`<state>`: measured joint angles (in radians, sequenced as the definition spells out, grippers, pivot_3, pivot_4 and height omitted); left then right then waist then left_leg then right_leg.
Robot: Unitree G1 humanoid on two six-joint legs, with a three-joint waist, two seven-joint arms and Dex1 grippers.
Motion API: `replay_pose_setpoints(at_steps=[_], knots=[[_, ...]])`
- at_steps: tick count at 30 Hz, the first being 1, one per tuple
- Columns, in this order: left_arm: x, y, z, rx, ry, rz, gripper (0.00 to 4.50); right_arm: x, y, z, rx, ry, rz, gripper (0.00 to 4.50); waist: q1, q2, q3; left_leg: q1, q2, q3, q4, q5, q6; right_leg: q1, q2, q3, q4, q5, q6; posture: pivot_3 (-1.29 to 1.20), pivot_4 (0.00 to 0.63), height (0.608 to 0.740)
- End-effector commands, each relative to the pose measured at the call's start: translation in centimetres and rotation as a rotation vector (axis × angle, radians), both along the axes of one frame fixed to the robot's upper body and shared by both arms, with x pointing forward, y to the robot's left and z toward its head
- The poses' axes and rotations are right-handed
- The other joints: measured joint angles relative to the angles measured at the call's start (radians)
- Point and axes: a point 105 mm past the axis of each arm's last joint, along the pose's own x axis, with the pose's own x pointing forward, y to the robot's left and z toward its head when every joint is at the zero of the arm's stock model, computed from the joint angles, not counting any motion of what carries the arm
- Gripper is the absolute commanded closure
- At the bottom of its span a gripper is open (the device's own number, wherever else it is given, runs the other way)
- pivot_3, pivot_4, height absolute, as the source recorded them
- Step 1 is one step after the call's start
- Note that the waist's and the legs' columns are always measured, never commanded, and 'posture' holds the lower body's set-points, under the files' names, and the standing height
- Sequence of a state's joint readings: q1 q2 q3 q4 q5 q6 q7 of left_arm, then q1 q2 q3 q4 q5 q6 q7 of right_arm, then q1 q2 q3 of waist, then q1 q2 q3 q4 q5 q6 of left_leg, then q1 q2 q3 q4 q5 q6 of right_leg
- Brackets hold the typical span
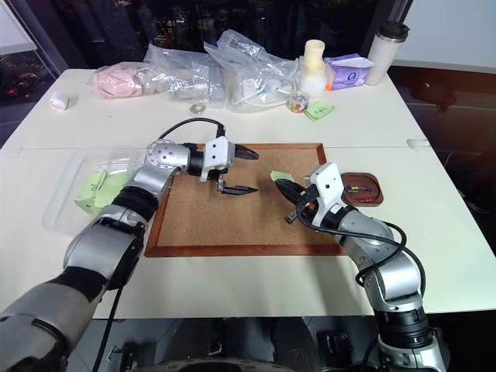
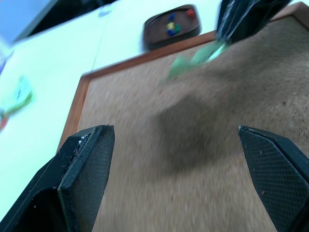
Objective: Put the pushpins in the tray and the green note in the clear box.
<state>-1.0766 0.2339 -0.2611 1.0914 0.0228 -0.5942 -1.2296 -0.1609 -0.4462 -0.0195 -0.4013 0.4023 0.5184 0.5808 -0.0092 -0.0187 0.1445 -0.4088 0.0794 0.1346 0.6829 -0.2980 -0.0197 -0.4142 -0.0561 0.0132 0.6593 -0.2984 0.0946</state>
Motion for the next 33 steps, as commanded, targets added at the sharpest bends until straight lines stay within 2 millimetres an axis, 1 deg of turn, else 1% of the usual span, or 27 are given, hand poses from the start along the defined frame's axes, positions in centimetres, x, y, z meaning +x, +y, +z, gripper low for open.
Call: replay_pose_setpoints(at_steps=[1, 9, 12, 16, 21, 24, 26, 27, 28, 31, 32, 33], knots=[[-0.4, -1.1, 1.9, 0.028, -0.176, -0.093, 0.00, -0.7, 0.3, 1.6, 0.008, -0.059, 0.026, 4.48, 0.000, 0.000, 0.000, 0.000, 0.000, 0.000, 0.000, 0.000, 0.000, 0.000, 0.000, 0.000, 0.000, 0.000, 0.000, 0.00, 0.150, 0.734], [-0.5, -2.6, 2.0, 0.092, -0.296, -0.134, 0.00, -1.2, 0.7, 1.4, -0.005, -0.051, 0.040, 4.48, -0.001, 0.000, 0.000, 0.000, 0.000, 0.000, 0.000, -0.001, 0.002, 0.000, 0.000, 0.000, 0.000, 0.000, 0.000, 0.00, 0.150, 0.734], [-1.0, -3.5, 1.6, 0.128, -0.355, -0.179, 0.00, -1.2, 0.9, 1.3, -0.011, -0.053, 0.041, 4.48, 0.000, 0.000, 0.000, 0.000, 0.000, 0.000, 0.000, -0.001, 0.002, 0.000, 0.000, 0.000, 0.000, 0.000, 0.000, 0.00, 0.150, 0.734], [-1.1, -4.4, 1.3, 0.154, -0.413, -0.194, 0.00, -1.2, 1.0, 1.4, -0.013, -0.057, 0.040, 4.48, 0.001, 0.000, 0.000, 0.000, 0.000, 0.000, 0.000, -0.001, 0.002, 0.000, 0.000, 0.000, 0.000, 0.000, 0.000, 0.00, 0.150, 0.734], [-1.1, -5.2, 0.8, 0.175, -0.433, -0.189, 0.00, -1.3, 1.1, 1.4, -0.017, -0.061, 0.039, 4.48, 0.000, 0.000, 0.000, 0.000, 0.000, 0.000, 0.000, -0.001, 0.003, 0.000, 0.000, 0.000, 0.000, 0.000, 0.000, 0.00, 0.150, 0.734], [-1.2, -5.3, 0.6, 0.174, -0.420, -0.189, 0.82, -1.4, 1.1, 1.5, -0.017, -0.063, 0.034, 4.50, 0.000, 0.000, 0.000, 0.000, 0.000, 0.000, 0.000, -0.001, 0.003, 0.000, 0.000, 0.000, 0.000, 0.000, 0.000, 0.00, 0.150, 0.734], [-1.2, -5.4, 0.6, 0.172, -0.413, -0.189, 1.72, -1.4, 1.1, 1.4, -0.017, -0.063, 0.033, 4.50, 0.000, 0.000, 0.000, 0.000, 0.000, 0.000, 0.000, -0.001, 0.003, 0.000, 0.000, 0.000, 0.000, 0.000, 0.000, 0.00, 0.150, 0.734], [-1.2, -5.4, 0.6, 0.171, -0.413, -0.188, 2.33, -1.4, 1.1, 1.4, -0.018, -0.063, 0.033, 4.50, 0.000, 0.000, 0.000, 0.000, 0.000, 0.000, 0.000, -0.001, 0.003, 0.000, 0.000, 0.000, 0.000, 0.000, 0.000, 0.00, 0.150, 0.734], [-1.2, -5.4, 0.6, 0.168, -0.410, -0.184, 2.77, -1.4, 1.1, 1.4, -0.018, -0.063, 0.033, 4.50, 0.000, 0.000, 0.000, 0.000, 0.000, 0.000, 0.000, -0.001, 0.003, 0.000, 0.000, 0.000, 0.000, 0.000, 0.000, 0.00, 0.150, 0.734], [-1.0, -5.5, 0.8, 0.153, -0.414, -0.170, 4.37, -1.4, 1.1, 1.4, -0.020, -0.062, 0.032, 4.50, 0.000, 0.000, 0.000, 0.000, 0.000, 0.000, 0.000, -0.001, 0.003, 0.000, 0.000, 0.000, 0.000, 0.000, 0.000, 0.00, 0.150, 0.734], [-1.0, -5.5, 0.9, 0.149, -0.418, -0.167, 4.48, -1.4, 1.1, 1.4, -0.020, -0.062, 0.032, 4.50, 0.000, 0.000, 0.000, 0.000, 0.000, 0.000, 0.000, -0.001, 0.003, 0.000, 0.000, 0.000, 0.000, 0.000, 0.000, 0.00, 0.150, 0.734], [-1.0, -5.5, 0.9, 0.146, -0.422, -0.167, 4.48, -1.4, 1.1, 1.4, -0.021, -0.062, 0.033, 4.50, 0.000, 0.000, 0.000, 0.000, 0.000, 0.000, 0.000, -0.001, 0.003, 0.000, 0.000, 0.000, 0.000, 0.000, 0.000, 0.00, 0.150, 0.734]])
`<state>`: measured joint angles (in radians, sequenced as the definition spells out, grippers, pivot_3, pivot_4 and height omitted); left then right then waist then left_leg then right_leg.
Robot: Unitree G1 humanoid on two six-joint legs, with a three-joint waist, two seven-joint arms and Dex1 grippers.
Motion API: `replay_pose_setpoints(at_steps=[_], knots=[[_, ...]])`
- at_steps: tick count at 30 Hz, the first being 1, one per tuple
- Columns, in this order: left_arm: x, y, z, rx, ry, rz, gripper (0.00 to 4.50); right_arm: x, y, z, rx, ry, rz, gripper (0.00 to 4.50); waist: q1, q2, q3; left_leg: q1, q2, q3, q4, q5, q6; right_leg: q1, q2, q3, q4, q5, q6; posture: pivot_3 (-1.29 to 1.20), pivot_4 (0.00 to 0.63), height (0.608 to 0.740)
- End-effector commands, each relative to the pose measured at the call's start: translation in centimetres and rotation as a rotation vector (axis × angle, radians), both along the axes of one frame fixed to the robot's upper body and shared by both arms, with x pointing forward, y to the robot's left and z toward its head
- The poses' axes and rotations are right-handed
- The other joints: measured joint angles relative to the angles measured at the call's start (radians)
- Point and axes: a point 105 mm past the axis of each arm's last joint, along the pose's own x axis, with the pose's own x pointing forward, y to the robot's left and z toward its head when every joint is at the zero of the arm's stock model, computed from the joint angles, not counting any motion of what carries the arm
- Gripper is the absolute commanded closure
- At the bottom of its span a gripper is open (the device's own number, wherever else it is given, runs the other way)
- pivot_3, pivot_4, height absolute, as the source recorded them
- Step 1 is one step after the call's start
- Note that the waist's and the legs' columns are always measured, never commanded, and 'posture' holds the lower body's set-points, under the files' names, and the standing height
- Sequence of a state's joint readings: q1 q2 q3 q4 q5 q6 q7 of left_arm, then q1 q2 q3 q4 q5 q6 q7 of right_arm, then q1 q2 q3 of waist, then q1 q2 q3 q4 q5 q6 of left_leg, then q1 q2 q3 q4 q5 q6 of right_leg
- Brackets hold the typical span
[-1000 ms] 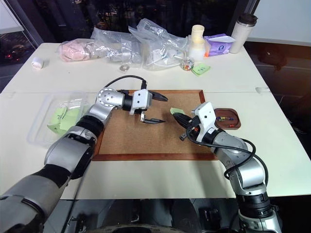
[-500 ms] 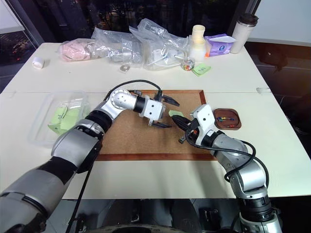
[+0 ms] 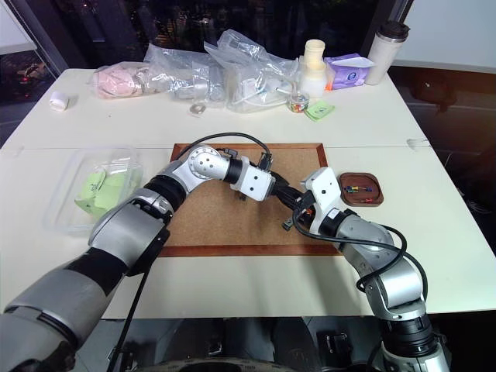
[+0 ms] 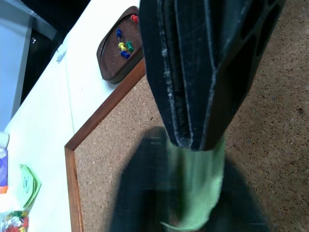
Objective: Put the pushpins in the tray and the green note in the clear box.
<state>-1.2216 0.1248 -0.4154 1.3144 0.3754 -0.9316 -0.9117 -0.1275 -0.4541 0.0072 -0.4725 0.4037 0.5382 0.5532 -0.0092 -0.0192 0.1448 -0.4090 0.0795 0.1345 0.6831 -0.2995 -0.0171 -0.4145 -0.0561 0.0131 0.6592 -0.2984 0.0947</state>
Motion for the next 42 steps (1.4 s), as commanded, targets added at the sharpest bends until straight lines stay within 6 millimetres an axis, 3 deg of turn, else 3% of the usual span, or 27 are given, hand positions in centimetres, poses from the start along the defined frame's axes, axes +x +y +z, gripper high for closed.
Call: replay_pose_setpoints(at_steps=[1, 8, 16, 23, 29, 31, 33, 35, 38, 42], knots=[[0.1, -0.6, 2.1, -0.045, -0.074, -0.025, 4.48, -0.4, 0.3, 1.3, -0.006, -0.058, 0.018, 4.50, 0.000, 0.000, 0.000, 0.000, 0.000, 0.000, 0.000, 0.000, 0.000, 0.000, 0.000, 0.000, 0.000, 0.000, 0.000, 0.00, 0.150, 0.734], [-0.1, -0.5, 2.0, -0.050, -0.073, -0.037, 4.48, -0.1, -0.1, 1.4, -0.006, -0.065, 0.001, 4.50, 0.000, 0.000, 0.000, 0.000, 0.000, 0.000, 0.000, 0.000, 0.000, 0.000, 0.000, 0.000, 0.000, 0.000, 0.000, 0.00, 0.150, 0.734], [0.4, 0.5, 2.2, -0.072, -0.038, -0.003, 4.50, -0.4, -0.8, 3.6, 0.052, -0.146, -0.056, 0.61, 0.000, 0.000, 0.000, 0.000, 0.000, 0.000, 0.000, 0.000, 0.000, 0.000, 0.000, 0.000, 0.000, 0.000, 0.000, 0.00, 0.150, 0.734], [2.5, 2.1, 5.5, -0.323, 0.288, 0.162, 4.50, -2.0, -2.5, 6.1, 0.142, -0.172, -0.103, 0.61, 0.000, 0.000, 0.000, 0.000, 0.000, 0.000, 0.000, 0.000, 0.000, 0.000, 0.000, 0.000, 0.000, 0.000, 0.000, 0.00, 0.150, 0.734], [3.9, 5.1, 8.8, -0.471, 0.522, 0.240, 4.50, -2.4, -3.7, 7.5, 0.233, -0.127, -0.095, 0.61, -0.004, 0.000, 0.000, 0.000, 0.000, 0.000, 0.000, 0.000, 0.000, 0.000, 0.000, 0.000, 0.001, 0.000, 0.000, 0.00, 0.150, 0.734], [5.0, 6.9, 10.3, -0.510, 0.538, 0.344, 4.50, -2.5, -3.4, 7.3, 0.251, -0.080, -0.046, 0.61, -0.005, 0.000, 0.000, 0.000, 0.000, -0.001, 0.000, 0.000, 0.000, 0.000, 0.000, 0.000, 0.001, 0.000, 0.000, 0.00, 0.150, 0.734], [6.9, 11.3, 12.6, -0.552, 0.374, 0.565, 4.50, -3.3, -1.8, 5.5, 0.180, 0.049, 0.089, 0.61, -0.009, 0.000, 0.000, 0.000, 0.000, -0.001, 0.000, 0.000, 0.000, 0.000, 0.000, 0.000, 0.001, 0.000, 0.000, 0.00, 0.150, 0.734], [7.4, 15.6, 13.8, -0.526, 0.227, 0.768, 4.50, -4.0, -0.5, 4.3, 0.135, 0.114, 0.189, 0.61, -0.015, 0.000, 0.001, 0.000, 0.001, -0.001, 0.000, 0.000, 0.000, -0.001, 0.001, 0.002, 0.002, 0.000, 0.000, 0.00, 0.150, 0.734], [5.7, 21.0, 13.7, -0.466, 0.187, 1.081, 4.50, -3.8, 0.8, 4.1, 0.143, 0.124, 0.268, 0.61, -0.032, 0.000, 0.001, 0.001, 0.001, -0.007, -0.001, 0.000, -0.001, -0.002, 0.006, 0.008, 0.003, 0.000, 0.000, 0.00, 0.150, 0.734], [1.2, 25.6, 12.4, -0.395, 0.281, 1.443, 4.50, -3.0, 2.1, 4.5, 0.161, 0.118, 0.357, 0.61, -0.028, -0.003, 0.003, 0.000, 0.001, -0.006, 0.000, 0.003, -0.005, -0.005, 0.006, 0.007, 0.006, 0.000, 0.000, 0.00, 0.150, 0.734]])
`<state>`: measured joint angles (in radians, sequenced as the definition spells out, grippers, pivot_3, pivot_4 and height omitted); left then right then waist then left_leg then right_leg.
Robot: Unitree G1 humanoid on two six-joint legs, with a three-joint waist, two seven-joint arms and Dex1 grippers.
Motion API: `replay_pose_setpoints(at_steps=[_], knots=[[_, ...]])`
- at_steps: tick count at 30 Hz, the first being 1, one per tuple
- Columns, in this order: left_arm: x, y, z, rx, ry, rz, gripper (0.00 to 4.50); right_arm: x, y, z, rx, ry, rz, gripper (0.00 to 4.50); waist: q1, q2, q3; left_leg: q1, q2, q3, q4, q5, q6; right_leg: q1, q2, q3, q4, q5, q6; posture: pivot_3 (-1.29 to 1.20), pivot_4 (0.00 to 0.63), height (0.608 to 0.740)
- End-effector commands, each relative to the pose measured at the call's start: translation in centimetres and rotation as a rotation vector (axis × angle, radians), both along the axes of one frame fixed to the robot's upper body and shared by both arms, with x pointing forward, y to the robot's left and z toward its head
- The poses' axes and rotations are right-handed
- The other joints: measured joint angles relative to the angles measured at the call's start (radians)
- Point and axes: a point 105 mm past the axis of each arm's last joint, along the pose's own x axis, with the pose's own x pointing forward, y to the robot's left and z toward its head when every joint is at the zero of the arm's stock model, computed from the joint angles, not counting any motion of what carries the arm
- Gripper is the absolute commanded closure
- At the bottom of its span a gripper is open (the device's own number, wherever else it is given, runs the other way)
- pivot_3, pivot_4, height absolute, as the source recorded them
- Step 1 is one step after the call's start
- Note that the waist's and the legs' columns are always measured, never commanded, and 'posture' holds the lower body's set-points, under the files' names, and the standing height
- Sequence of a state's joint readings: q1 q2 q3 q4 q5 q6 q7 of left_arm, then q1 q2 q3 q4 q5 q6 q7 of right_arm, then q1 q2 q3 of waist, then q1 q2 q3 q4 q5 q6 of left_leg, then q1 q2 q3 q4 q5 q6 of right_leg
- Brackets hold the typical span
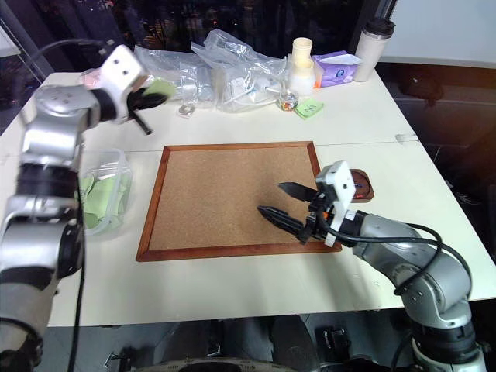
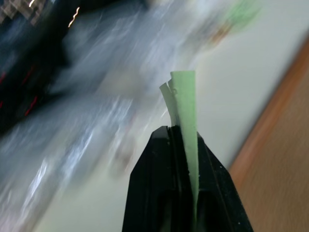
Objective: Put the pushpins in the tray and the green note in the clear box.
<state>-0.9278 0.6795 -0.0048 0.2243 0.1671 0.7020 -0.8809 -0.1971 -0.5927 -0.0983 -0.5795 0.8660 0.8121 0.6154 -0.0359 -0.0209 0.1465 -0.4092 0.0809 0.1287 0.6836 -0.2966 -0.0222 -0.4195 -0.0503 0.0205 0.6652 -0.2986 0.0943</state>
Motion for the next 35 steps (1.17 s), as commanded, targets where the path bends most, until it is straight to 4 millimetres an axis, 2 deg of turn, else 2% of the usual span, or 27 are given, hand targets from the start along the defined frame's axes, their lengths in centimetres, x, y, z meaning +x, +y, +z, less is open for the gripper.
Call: replay_pose_setpoints(at_steps=[1, 3, 5, 6, 9, 11, 14, 20, 25, 27, 29, 32, 35], knots=[[-4.2, 2.1, 1.1, -0.006, 0.083, 0.218, 4.50, 0.3, 1.2, 1.1, 0.036, -0.049, 0.090, 0.61, 0.003, -0.003, 0.001, 0.000, 0.000, 0.000, 0.000, 0.000, 0.000, 0.000, 0.000, 0.000, 0.001, 0.000, 0.000, 0.00, 0.150, 0.734], [-6.2, 3.2, 0.2, -0.049, 0.173, 0.334, 4.50, 0.5, 1.9, 1.2, 0.046, -0.048, 0.134, 0.61, 0.011, -0.005, 0.003, 0.000, 0.000, 0.000, 0.000, -0.001, 0.001, 0.000, 0.000, 0.000, 0.001, 0.000, 0.000, 0.00, 0.150, 0.734], [-7.3, 3.8, -0.3, -0.055, 0.218, 0.397, 4.50, 0.8, 2.4, 1.2, 0.053, -0.049, 0.154, 0.61, 0.022, -0.005, 0.003, 0.000, 0.000, 0.000, 0.000, -0.001, 0.001, -0.001, 0.000, 0.001, 0.001, 0.000, 0.000, 0.00, 0.150, 0.734], [-8.0, 5.0, -1.0, -0.025, 0.234, 0.460, 4.50, 1.0, 2.7, 1.3, 0.062, -0.053, 0.171, 0.61, 0.027, -0.005, 0.003, 0.000, 0.000, 0.000, 0.000, 0.000, 0.001, -0.001, 0.000, 0.001, 0.001, 0.000, 0.000, 0.00, 0.150, 0.734], [-9.1, 7.0, -1.8, 0.043, 0.247, 0.555, 4.50, 1.6, 3.5, 1.4, 0.079, -0.059, 0.195, 0.61, 0.024, -0.006, 0.003, 0.001, 0.000, 0.001, 0.000, 0.000, 0.000, -0.001, 0.000, 0.002, 0.001, 0.000, 0.000, 0.00, 0.150, 0.734], [-9.5, 7.3, -2.9, 0.012, 0.262, 0.575, 4.50, 1.9, 3.9, 0.9, 0.066, -0.046, 0.214, 0.61, 0.024, -0.006, 0.004, 0.001, 0.000, 0.001, 0.000, 0.000, 0.000, -0.002, 0.001, 0.002, 0.002, 0.001, -0.001, 0.00, 0.150, 0.734], [-9.7, 7.3, -3.6, -0.025, 0.263, 0.587, 3.53, 2.2, 3.8, 0.8, 0.062, -0.039, 0.227, 0.54, 0.030, -0.007, 0.004, 0.000, 0.000, 0.001, 0.000, 0.000, -0.001, -0.002, 0.000, 0.002, 0.002, 0.001, -0.001, 0.00, 0.150, 0.734], [-10.1, 8.1, -3.3, -0.040, 0.238, 0.624, 0.62, 2.3, 3.5, 0.7, 0.054, -0.030, 0.218, 0.54, 0.024, -0.008, 0.004, 0.000, 0.000, 0.001, 0.000, 0.001, -0.003, -0.003, 0.000, 0.002, 0.002, 0.001, -0.001, 0.00, 0.150, 0.734], [-10.3, 7.8, -3.2, -0.031, 0.226, 0.577, 0.62, 2.2, 3.2, 0.7, 0.058, -0.020, 0.198, 0.54, 0.023, -0.008, 0.004, 0.000, 0.000, 0.002, 0.000, 0.001, -0.003, -0.004, 0.000, 0.002, 0.002, 0.001, -0.002, 0.00, 0.150, 0.734], [-9.7, 7.6, -1.8, -0.117, 0.145, 0.545, 0.62, 2.5, 2.6, 0.8, 0.068, -0.016, 0.157, 0.54, 0.026, -0.008, 0.004, 0.000, 0.000, 0.002, 0.000, 0.001, -0.003, -0.004, 0.000, 0.002, 0.002, 0.001, -0.002, 0.00, 0.150, 0.734], [-8.8, 6.9, 0.7, -0.217, 0.012, 0.479, 0.62, 2.8, 1.3, 1.3, 0.103, -0.010, 0.088, 0.54, 0.033, -0.008, 0.004, -0.001, 0.000, 0.002, 0.000, 0.002, -0.003, -0.003, 0.000, 0.002, 0.002, 0.001, -0.002, 0.00, 0.150, 0.734], [-8.3, 4.6, 2.7, -0.329, -0.080, 0.282, 0.62, 3.1, -0.9, 1.7, 0.142, -0.007, -0.042, 0.54, 0.044, -0.009, 0.004, -0.001, -0.001, 0.003, 0.000, 0.002, -0.004, -0.003, -0.001, 0.002, 0.001, 0.001, -0.002, 0.00, 0.150, 0.734], [-8.4, 1.8, 2.8, -0.386, -0.082, 0.071, 0.62, 2.8, -3.6, 1.8, 0.142, -0.020, -0.209, 0.54, 0.047, -0.008, 0.004, -0.001, -0.001, 0.003, 0.000, 0.002, -0.004, -0.003, -0.001, 0.003, 0.001, 0.001, -0.002, 0.00, 0.150, 0.734]])
